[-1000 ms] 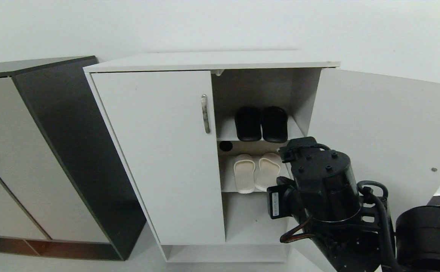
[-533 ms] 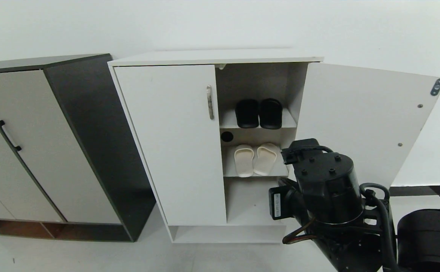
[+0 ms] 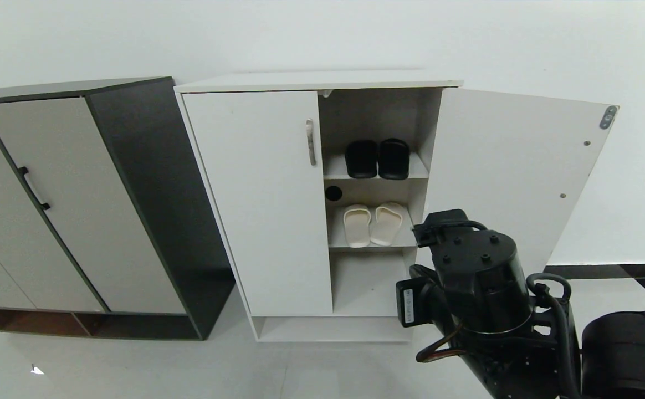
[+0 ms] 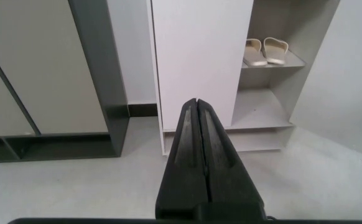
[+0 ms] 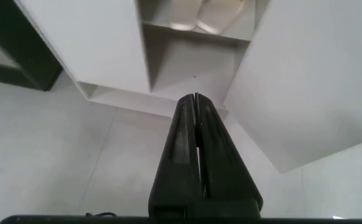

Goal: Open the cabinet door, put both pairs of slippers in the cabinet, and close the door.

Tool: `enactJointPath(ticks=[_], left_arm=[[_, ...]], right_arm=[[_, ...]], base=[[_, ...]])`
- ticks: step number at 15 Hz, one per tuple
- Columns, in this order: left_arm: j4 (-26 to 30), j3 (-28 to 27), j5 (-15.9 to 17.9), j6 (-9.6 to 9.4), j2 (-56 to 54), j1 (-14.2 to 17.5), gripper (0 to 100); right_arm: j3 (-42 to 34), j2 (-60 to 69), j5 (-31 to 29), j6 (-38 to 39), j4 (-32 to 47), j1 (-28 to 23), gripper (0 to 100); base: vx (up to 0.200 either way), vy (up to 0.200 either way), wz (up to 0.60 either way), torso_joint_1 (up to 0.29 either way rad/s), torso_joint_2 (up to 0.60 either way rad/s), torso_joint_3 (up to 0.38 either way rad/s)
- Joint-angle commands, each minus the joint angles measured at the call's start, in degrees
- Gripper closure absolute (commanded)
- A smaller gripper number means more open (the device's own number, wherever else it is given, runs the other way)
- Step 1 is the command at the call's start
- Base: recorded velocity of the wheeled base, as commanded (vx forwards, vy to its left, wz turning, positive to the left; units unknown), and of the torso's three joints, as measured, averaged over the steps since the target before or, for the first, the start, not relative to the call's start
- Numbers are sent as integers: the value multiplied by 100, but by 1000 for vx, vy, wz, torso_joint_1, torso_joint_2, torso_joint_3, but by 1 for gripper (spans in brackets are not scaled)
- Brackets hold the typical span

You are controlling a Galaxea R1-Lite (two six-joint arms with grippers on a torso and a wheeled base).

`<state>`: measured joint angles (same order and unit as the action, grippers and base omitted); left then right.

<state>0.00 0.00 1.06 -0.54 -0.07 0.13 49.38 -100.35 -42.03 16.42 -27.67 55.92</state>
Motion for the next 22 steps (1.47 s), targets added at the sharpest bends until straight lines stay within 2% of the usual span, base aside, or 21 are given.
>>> enactJointPath(ticks=[1, 14, 17, 22], left_arm=[[0, 0, -1, 1, 7, 4, 100], [0, 0, -1, 1, 7, 4, 100], [0, 0, -1, 1, 7, 4, 100], [0, 0, -1, 1, 7, 4, 100]], right_arm=[[-8, -55, 2, 1, -1, -2, 100], [-25, -107, 2, -7, -1, -20, 100], [-25, -107, 2, -16, 7, -37, 100], [-25, -98, 2, -16, 7, -72, 100]], base=[[0, 0, 0, 0, 0, 0], [0, 0, 0, 0, 0, 0], [0, 0, 0, 17, -165, -253], [0, 0, 0, 67, -480, -352]])
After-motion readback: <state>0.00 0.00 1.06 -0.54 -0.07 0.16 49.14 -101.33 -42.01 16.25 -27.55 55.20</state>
